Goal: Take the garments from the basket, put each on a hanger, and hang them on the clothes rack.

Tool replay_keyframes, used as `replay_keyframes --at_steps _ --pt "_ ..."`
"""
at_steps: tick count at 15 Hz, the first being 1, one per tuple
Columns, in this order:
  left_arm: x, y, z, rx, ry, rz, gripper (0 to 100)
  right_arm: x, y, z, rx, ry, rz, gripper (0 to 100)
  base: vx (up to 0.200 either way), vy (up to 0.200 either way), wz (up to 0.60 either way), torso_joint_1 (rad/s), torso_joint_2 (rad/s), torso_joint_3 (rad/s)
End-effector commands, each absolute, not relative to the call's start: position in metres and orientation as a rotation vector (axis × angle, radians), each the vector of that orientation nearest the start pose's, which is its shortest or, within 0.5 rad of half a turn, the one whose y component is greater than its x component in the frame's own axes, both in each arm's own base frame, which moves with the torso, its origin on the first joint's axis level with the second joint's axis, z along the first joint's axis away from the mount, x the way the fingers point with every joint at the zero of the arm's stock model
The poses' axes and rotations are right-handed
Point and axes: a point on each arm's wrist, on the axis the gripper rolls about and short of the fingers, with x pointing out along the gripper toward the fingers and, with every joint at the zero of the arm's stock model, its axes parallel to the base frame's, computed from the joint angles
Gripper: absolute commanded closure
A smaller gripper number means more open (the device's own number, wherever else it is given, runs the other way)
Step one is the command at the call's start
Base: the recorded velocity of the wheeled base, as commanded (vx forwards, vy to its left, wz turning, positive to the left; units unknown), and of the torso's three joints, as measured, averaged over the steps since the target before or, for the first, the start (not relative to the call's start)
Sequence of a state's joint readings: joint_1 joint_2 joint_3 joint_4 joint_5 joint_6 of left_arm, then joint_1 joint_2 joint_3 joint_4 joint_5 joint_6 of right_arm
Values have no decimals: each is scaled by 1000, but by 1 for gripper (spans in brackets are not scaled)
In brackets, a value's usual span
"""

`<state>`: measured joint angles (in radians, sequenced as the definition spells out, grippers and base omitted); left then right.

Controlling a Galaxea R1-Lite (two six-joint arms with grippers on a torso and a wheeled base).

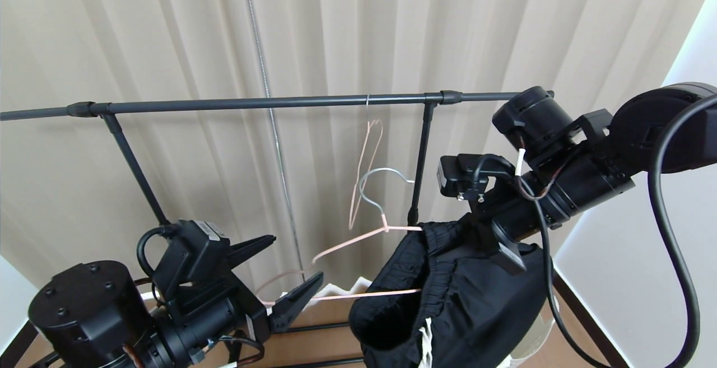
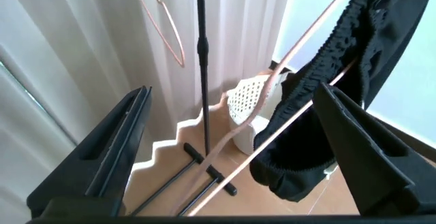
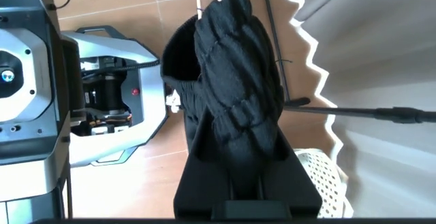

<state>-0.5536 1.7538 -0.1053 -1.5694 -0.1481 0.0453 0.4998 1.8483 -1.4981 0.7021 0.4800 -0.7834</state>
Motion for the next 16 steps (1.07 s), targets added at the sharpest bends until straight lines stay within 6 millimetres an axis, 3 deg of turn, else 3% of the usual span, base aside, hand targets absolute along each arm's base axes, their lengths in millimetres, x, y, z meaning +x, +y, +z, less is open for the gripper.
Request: replay_keyframes --at_steps 1,4,9,12,16 --pt "185 -108 118 31 18 -703 0 281 159 217 -668 669 1226 100 0 0 0 0 0 0" --pt "186 -100 129 -83 4 -735 0 285 159 228 -737 603 1056 100 0 0 0 0 0 0" --pt "205 -99 125 -81 66 -694 0 268 155 254 -761 538 903 100 0 0 0 0 0 0" --pt "213 -123 113 -33 326 -636 0 261 162 252 -723 490 811 100 0 0 0 0 0 0" --pt "219 -149 104 -99 464 -572 0 248 170 241 -738 387 760 100 0 0 0 0 0 0"
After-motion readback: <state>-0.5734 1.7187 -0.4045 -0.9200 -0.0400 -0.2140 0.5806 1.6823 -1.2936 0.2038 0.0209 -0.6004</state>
